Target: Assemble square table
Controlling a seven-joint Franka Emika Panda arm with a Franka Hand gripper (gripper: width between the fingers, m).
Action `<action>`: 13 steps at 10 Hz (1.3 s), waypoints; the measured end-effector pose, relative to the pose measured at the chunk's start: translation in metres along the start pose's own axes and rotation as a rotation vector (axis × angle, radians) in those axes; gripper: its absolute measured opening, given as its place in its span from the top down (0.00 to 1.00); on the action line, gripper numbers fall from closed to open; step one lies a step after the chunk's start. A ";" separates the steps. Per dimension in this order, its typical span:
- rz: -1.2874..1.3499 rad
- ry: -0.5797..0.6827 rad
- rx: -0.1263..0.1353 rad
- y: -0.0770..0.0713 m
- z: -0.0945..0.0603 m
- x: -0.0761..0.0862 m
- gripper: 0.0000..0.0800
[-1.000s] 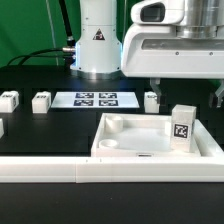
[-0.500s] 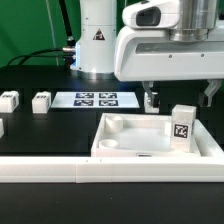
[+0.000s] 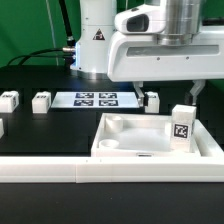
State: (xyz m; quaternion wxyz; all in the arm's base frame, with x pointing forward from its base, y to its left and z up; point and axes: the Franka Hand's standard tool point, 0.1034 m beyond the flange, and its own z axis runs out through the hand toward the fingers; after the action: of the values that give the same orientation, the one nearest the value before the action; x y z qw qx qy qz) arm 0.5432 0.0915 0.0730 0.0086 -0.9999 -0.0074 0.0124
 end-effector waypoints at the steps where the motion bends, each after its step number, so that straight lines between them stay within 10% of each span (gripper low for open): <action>1: 0.001 -0.006 0.000 0.001 0.001 -0.007 0.19; 13: -0.034 -0.059 -0.008 -0.016 0.021 -0.087 0.19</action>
Offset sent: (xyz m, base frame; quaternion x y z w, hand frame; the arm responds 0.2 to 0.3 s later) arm -0.0300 0.0000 0.0000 0.0000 0.0000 0.0000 1.0000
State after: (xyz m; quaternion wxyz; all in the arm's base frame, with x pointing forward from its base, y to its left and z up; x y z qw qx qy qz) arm 0.4554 0.1069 0.0544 0.0048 -0.9988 -0.0246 0.0415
